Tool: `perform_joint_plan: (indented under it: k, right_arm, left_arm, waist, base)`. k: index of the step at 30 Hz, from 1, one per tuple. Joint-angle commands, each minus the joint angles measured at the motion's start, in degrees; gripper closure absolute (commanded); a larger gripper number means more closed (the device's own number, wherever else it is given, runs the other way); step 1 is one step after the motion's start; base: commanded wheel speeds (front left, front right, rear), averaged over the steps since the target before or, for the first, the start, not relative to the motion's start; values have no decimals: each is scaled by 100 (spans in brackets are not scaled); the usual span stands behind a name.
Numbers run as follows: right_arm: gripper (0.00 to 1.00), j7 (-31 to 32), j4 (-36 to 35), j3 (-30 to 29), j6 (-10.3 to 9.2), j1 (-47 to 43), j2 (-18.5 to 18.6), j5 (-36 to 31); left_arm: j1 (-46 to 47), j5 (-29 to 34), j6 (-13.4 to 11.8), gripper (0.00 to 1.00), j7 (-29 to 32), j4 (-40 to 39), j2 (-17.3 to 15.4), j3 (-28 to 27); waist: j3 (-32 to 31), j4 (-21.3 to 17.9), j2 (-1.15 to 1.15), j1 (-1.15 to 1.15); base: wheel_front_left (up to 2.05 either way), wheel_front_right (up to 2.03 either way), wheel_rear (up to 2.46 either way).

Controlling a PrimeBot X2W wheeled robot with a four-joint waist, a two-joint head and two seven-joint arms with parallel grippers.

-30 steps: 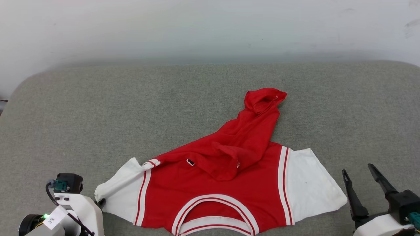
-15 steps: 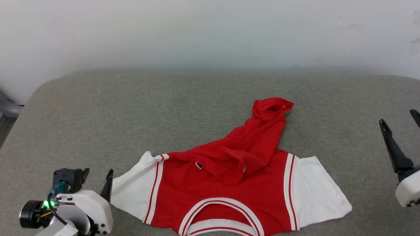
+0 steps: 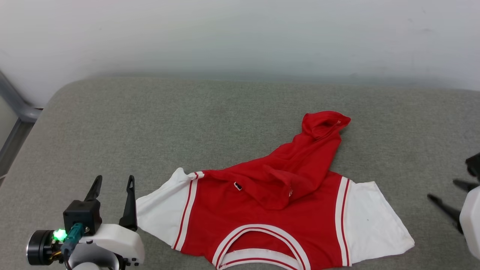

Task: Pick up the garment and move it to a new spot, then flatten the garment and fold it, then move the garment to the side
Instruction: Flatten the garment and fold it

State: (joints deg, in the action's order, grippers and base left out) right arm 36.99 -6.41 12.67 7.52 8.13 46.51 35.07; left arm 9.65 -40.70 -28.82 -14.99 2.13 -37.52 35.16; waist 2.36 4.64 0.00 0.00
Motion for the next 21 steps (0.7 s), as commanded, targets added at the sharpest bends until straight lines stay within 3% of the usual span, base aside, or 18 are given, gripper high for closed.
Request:
perform_joint_plan:
  k: [1, 8, 15, 21]
  right_arm:
    - [0, 91, 31, 62, -5, -55, 36, 70]
    - [0, 698, 520, 504, -5, -84, -25, 460]
    - [0, 355, 1363, 872, -5, 130, -401, 411]
    - [0, 44, 2098, 1528, -4, 126, -783, 418]
  left_arm:
    - [-70, 83, -27, 0, -26, -40, 44, -61]
    - [-407, 730, 154, 0, -26, -231, 533, -597]
    - [-467, 1213, 482, 0, -26, -206, 982, -996]
    - [-374, 1496, 770, 0, -26, -53, 1248, -1243]
  waist:
    - [29, 33, 0, 0]
    - [268, 229, 0, 0]
    - [598, 422, 0, 0]
    - [743, 511, 0, 0]
  base:
    - [0, 0, 0]
    - [0, 0, 0]
    - [0, 0, 0]
    - [0, 0, 0]
